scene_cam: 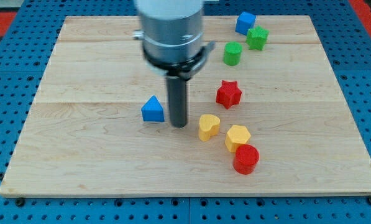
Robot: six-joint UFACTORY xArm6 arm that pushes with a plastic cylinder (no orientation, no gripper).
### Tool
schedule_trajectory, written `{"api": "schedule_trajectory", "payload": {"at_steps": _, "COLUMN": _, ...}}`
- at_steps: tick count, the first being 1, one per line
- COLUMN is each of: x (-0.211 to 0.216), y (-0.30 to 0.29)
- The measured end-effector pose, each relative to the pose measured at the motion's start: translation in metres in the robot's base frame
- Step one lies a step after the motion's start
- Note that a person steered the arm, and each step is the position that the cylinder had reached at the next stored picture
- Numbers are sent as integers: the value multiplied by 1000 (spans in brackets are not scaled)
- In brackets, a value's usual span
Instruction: Slightly push the red star to the right side of the board
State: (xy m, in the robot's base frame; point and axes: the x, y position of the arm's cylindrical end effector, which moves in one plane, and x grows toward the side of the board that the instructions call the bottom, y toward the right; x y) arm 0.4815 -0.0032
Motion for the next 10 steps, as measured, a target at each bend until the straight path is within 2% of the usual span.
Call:
{"api": "schedule_trajectory", "payload": {"at_steps": 1, "x": -43, "y": -25}}
{"api": "schedule_trajectory", "payload": {"at_steps": 2, "x": -49, "y": -56}}
{"api": "schedule_trajectory", "payload": {"at_steps": 3, "x": -49, "y": -52}}
{"api": "schedule_trajectory", "payload": {"at_steps": 6, "x": -54, "y": 46}}
{"api": "schedule_trajectory", "payload": {"at_steps": 10, "x": -69, "y": 64}}
